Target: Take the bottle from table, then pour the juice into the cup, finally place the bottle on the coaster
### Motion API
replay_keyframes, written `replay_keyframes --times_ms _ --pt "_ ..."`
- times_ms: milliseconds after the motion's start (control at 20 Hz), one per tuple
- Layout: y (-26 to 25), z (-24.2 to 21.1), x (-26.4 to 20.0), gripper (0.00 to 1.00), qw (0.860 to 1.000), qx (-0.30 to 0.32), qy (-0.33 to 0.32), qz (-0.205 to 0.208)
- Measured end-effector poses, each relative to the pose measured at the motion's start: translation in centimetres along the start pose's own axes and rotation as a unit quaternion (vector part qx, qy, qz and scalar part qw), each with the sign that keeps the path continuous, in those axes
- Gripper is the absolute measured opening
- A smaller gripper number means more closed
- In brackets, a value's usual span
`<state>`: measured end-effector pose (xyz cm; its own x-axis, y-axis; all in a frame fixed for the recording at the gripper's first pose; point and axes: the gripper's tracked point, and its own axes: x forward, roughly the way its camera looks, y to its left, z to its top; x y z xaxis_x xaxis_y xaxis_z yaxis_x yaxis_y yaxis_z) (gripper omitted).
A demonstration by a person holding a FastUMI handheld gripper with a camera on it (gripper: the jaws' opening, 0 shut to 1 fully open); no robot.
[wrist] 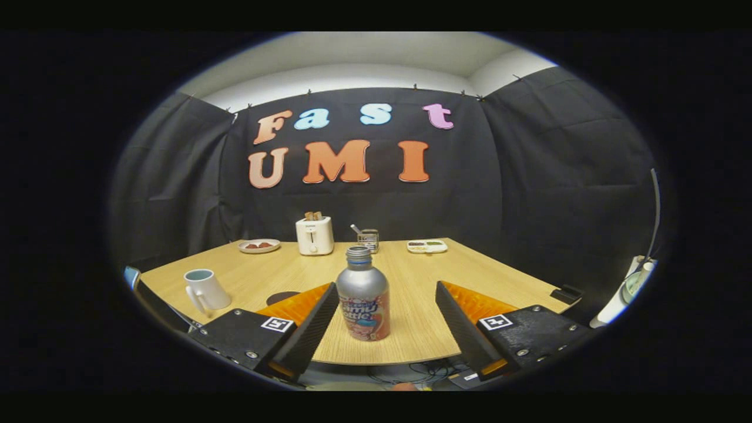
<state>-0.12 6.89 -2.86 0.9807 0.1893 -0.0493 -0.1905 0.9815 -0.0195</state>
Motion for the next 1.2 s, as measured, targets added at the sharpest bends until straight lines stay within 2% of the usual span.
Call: replay_keyframes --times_ms 200,550,1200 --pt "0.9 -0.5 0.4 0.99 1.0 -0.004 -0.009 0.011" --pt "2.1 -3.2 1.8 0.99 0.999 -0.016 0.022 0.021" --pt "1.7 -7.6 6.5 0.98 0.997 -0.017 0.069 0.016"
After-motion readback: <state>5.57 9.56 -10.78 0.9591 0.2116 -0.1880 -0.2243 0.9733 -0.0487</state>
